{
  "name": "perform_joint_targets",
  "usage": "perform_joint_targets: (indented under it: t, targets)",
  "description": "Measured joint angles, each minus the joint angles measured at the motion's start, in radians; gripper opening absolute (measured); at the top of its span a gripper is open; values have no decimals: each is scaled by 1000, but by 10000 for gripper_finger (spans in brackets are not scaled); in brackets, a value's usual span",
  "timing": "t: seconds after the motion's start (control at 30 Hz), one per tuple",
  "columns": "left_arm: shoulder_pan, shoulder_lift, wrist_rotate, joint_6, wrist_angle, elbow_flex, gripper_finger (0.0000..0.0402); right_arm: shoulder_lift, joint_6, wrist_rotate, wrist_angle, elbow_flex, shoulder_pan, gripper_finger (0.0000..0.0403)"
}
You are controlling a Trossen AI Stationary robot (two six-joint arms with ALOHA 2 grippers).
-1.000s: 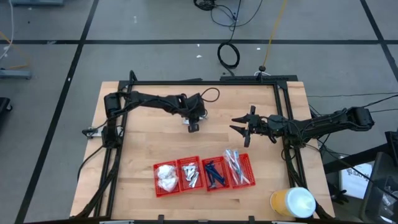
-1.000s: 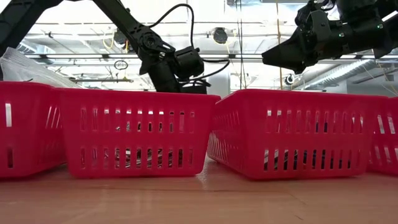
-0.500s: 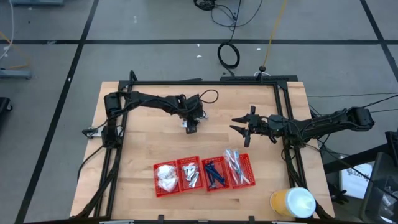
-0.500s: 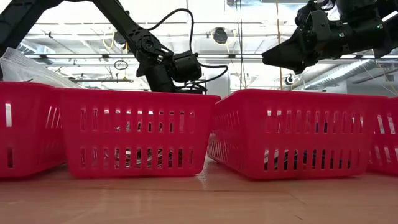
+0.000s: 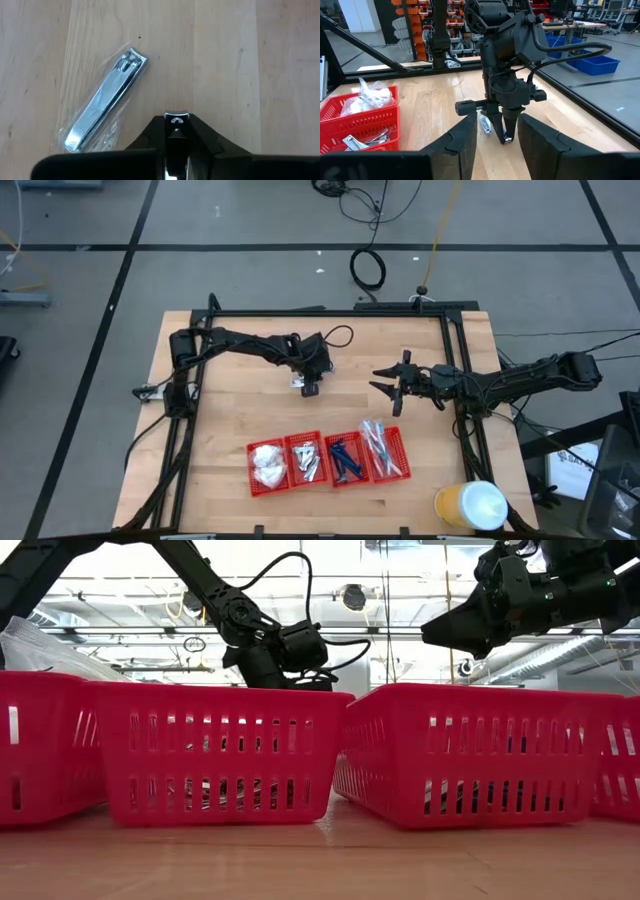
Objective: Pick & Place Travel size toiletries
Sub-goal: Put the silver nail cutter into the middle left red bin
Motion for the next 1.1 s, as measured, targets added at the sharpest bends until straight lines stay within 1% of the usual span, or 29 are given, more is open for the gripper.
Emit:
perform_joint_targets:
  t: [0.13, 0.23, 0.3, 0.4, 0.57, 0.77, 0.9, 0.97, 1.1]
  targets:
    - [-2, 0, -5, 2, -1, 0, 35, 0, 0, 0, 0, 0, 0, 130]
    - [-11, -21, -32, 0, -3, -1, 37, 0, 0, 0, 0, 0, 0, 130]
    - [-21, -43, -69, 3, -14, -4, 38, 0, 0, 0, 0, 0, 0, 130]
    - [-35, -93, -113, 4, -47, -11, 37, 0, 0, 0, 0, 0, 0, 130]
    - [-86, -221, -128, -21, -64, -4, 37, 0, 1, 0, -1, 0, 0, 130]
    - [-202, -349, -136, -66, -97, -3, 41, 0, 1, 0, -8, 0, 0, 130]
    - [-301, -390, -132, -120, -131, -3, 40, 0, 8, 0, -11, 0, 0, 130]
    - [-351, -403, -112, -158, -154, -3, 38, 0, 8, 0, -11, 0, 0, 130]
    - [-445, -401, -33, -244, -205, -3, 41, 0, 8, 0, -11, 0, 1, 130]
